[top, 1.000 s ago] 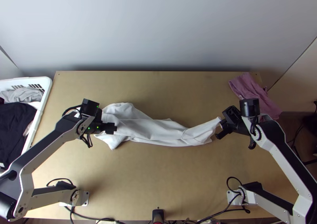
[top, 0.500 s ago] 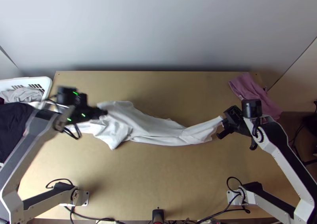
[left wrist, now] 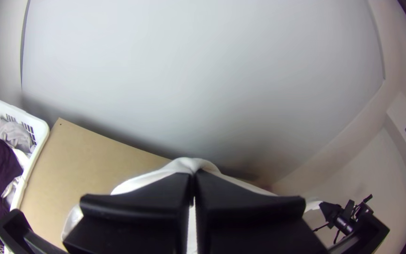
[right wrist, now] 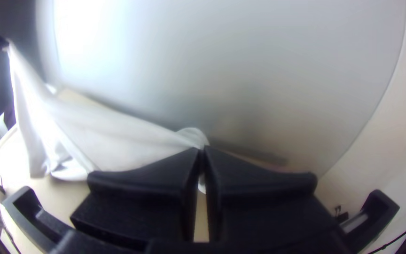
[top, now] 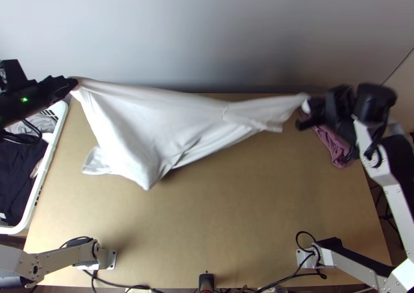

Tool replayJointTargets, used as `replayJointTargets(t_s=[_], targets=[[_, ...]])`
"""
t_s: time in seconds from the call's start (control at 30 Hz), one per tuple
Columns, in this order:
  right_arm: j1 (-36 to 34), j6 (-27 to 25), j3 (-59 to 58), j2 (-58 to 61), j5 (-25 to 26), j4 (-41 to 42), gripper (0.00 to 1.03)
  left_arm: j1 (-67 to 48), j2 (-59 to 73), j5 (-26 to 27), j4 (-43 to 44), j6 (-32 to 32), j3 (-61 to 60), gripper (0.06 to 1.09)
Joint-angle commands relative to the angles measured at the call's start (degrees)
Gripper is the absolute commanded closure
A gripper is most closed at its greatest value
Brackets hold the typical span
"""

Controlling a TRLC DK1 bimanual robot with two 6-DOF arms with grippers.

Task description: Fold the t-shirt

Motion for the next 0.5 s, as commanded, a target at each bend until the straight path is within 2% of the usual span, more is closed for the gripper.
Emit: replayJointTargets(t_s=[0.0, 0.17, 0.3, 0.47], targets=[[2.10, 7.26, 19.77, 5.96, 5.46, 2.03, 1.00, -1.23, -1.48, 0.76, -2.87, 0.27, 2.44, 1.05], [5.44, 9.28, 30.58, 9.91, 10.29, 2.03, 1.00, -8.88, -7.98, -1.00, -3.48, 0.62, -8.55, 1.05], [5.61, 11.04, 38.66, 13.60, 11.96, 1.77, 1.00, -16.70, -13.08, -6.27, -3.92, 1.85, -18.22, 1.05], [5.70, 11.74, 43.50, 16.07, 13.19, 1.77, 1.00, -17.05, -15.98, -6.53, -3.92, 0.97, -18.13, 1.05]])
